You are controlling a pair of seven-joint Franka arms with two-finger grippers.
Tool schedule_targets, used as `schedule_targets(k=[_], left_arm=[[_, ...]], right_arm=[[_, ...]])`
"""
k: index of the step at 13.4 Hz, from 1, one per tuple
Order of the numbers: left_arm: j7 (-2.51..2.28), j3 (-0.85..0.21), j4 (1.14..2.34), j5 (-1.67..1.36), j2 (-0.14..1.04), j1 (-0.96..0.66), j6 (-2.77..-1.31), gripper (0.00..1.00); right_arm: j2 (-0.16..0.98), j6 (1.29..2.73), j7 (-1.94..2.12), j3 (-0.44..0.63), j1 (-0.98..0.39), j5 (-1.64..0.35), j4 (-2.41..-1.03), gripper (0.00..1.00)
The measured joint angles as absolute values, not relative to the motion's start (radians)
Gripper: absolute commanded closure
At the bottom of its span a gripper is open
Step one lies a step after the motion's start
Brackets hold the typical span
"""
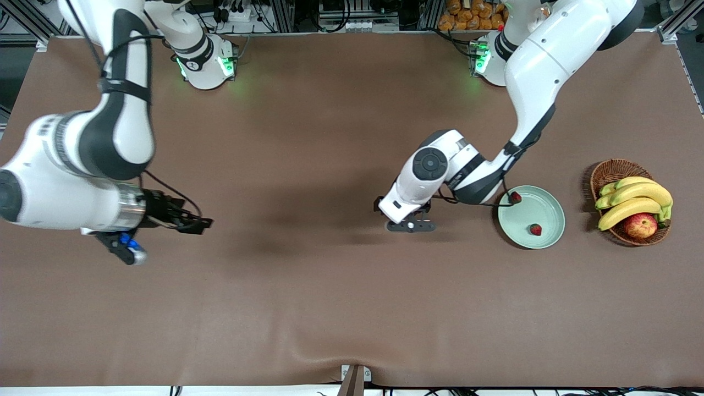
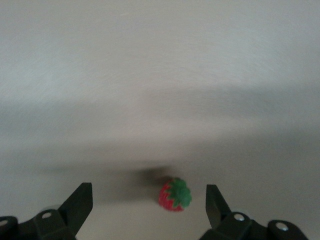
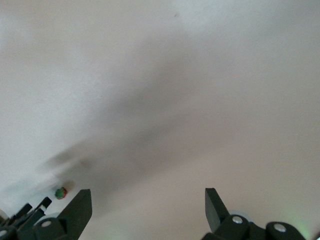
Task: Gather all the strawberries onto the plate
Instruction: 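Lower the third strawberry onto the table and open the right gripper, then grasp the third strawberry with the left gripper while the right gripper withdraws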
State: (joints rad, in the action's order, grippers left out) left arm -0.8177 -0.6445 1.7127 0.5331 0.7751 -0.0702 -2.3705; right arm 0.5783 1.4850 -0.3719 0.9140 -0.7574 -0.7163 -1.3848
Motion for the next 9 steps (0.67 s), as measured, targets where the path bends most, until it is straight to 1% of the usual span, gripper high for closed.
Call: schedule_targets(k=[1,4,6,7,8,9], left_arm=[[-0.782,-0.644,1.713,0.571,0.794,-0.076,-2.383,0.0],[-0.704,-0.644,1.713,0.608,0.823,-0.093,-2.394,0.0],[-0.676,-0.644,1.713,0.608,0.827,-0.102,-2.395,0.12],[-0.668,-0.644,1.713,0.608,0.827,-0.106,-2.395,0.15],[-0.667,-0.644,1.713,0.608,0.827,-0.112,-2.395,0.21],[-0.667,-0.642,1.713,0.608,0.828,-0.119,-2.394,0.29]], right_arm=[[0.577,1.46,-0.343,0.932,-0.744,-0.698,-1.375,0.0],[0.574,1.377,-0.276,0.936,-0.654,-0.64,-1.299,0.0],[0.57,1.339,-0.212,0.932,-0.599,-0.614,-1.252,0.0],[0.564,1.326,-0.173,0.917,-0.568,-0.585,-1.227,0.0],[0.549,1.317,-0.14,0.878,-0.527,-0.54,-1.207,0.0],[0.524,1.314,-0.117,0.81,-0.474,-0.475,-1.191,0.0]])
